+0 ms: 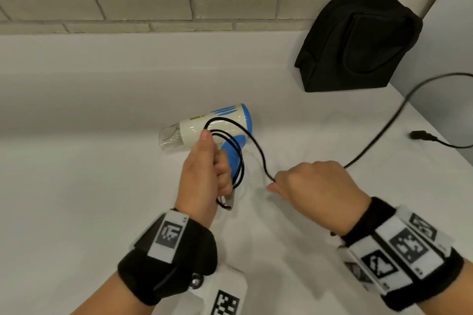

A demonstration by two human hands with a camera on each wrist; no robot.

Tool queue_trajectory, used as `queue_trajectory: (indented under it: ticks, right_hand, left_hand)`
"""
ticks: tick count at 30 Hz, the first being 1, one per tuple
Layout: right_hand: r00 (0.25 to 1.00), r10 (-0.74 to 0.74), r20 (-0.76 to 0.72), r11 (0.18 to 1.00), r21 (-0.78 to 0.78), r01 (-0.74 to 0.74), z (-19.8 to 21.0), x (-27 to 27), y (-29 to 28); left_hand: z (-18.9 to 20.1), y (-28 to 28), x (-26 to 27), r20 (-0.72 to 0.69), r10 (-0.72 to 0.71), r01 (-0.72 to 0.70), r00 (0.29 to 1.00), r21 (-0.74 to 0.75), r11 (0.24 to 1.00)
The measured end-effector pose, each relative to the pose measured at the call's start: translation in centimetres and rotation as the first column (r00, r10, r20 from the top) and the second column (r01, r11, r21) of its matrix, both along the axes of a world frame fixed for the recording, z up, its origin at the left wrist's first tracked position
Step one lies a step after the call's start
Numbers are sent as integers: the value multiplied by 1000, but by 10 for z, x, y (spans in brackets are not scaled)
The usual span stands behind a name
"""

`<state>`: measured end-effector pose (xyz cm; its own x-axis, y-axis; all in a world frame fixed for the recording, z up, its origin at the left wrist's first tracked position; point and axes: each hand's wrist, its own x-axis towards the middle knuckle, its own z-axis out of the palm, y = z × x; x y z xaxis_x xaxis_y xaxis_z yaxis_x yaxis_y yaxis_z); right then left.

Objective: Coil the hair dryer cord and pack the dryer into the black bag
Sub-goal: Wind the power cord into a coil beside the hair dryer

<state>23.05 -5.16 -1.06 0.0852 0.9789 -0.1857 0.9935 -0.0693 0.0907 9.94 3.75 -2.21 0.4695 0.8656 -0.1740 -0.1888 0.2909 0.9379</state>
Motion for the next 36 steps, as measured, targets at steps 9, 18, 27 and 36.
queue_trajectory:
  ticks: [9, 18, 27, 36]
  right_hand:
    - [978, 186, 98, 954, 220, -203, 5, -37, -7]
    - [964, 189, -187, 923, 370, -109, 30, -14, -12]
    - [793, 289, -536, 947, 281, -155, 16, 16, 19]
    - [670, 103, -735, 952, 268, 148, -3, 25, 34]
  left_hand:
    - [3, -15, 14, -237, -185, 282, 954, 496, 821]
    - [-5, -19, 8, -355, -340, 482, 871, 481, 732]
    - [-2, -19, -1, -337, -532, 629, 777, 403, 664]
    - [-3, -8, -9, 32, -350, 348, 936, 55, 936]
